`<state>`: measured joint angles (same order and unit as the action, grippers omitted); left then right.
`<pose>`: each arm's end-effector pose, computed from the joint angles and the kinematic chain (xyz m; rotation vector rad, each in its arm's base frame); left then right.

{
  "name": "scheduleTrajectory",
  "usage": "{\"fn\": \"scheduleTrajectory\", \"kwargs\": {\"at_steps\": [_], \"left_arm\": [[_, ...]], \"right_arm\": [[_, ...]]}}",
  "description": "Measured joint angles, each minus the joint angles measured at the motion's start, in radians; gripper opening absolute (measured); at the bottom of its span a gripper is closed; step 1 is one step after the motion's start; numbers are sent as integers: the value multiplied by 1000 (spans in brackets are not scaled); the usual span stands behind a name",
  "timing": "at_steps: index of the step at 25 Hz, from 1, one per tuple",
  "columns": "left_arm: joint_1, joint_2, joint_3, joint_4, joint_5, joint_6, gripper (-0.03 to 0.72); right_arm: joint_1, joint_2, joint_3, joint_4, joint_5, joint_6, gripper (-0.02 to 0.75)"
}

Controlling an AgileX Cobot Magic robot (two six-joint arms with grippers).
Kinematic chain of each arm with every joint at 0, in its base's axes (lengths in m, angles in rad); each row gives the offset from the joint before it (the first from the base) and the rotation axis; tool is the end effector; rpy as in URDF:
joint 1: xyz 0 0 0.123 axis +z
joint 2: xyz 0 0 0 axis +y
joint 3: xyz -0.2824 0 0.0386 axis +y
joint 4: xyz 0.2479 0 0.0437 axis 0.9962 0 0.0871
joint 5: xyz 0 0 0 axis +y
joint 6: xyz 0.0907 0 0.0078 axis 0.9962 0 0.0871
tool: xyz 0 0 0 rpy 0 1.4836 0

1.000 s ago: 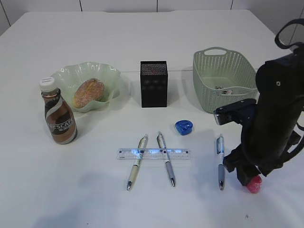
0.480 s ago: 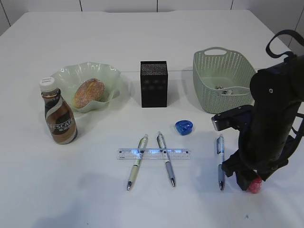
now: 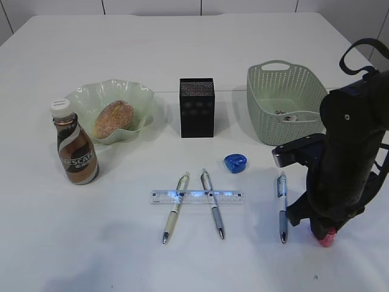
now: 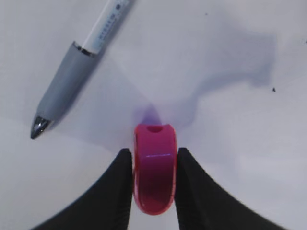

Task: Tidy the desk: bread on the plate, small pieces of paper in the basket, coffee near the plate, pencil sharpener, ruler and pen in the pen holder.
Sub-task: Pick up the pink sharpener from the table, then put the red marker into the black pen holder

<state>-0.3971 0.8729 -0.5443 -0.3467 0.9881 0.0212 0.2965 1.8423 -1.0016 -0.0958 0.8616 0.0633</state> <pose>0.1083 -0.0735 0.2441 0.3882 2.7930 -0.5405 0.2954 0.0833 0.1384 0.4603 -3.0742 0.1214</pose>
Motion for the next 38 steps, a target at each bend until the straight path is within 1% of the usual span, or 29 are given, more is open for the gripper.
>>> {"fn": "scheduleTrajectory", "kwargs": {"at_steps": [1,6,9,14,17,19,21,22,24,26,30,31,34,37,38], "left_arm": [[0,0,0,0,0,0,399],[0,0,0,0,0,0,399],[0,0,0,0,0,0,399],[0,0,0,0,2,0,399],[0,0,0,1,4,0,399],[0,0,0,1,4,0,399],[0,0,0,1,4,0,399],[0,0,0,1,5,0,399],[0,0,0,1,7,0,399],[0,0,0,1,7,0,399],[0,0,0,1,7,0,399],[0,0,0,1,7,0,399],[0,0,0,1,7,0,399],[0,0,0,1,7,0,399],[0,0,0,1,7,0,398]], "right_arm": [[0,0,0,-14,0,10,221],[0,0,0,-20,0,13,201],[0,0,0,-21,0,14,200],[0,0,-22,-4,59,14,200],[0,2,-66,11,100,16,200],[0,2,-129,21,147,18,200],[0,2,-142,23,153,18,200],[0,4,-216,43,176,18,200],[0,4,-243,51,178,16,200],[0,6,-344,96,178,-19,200],[0,6,-453,120,146,-63,200],[0,6,-502,125,109,-84,200],[0,6,-558,135,29,-112,200],[0,8,-584,148,-77,-141,200],[0,8,-584,151,-88,-142,200]]}}
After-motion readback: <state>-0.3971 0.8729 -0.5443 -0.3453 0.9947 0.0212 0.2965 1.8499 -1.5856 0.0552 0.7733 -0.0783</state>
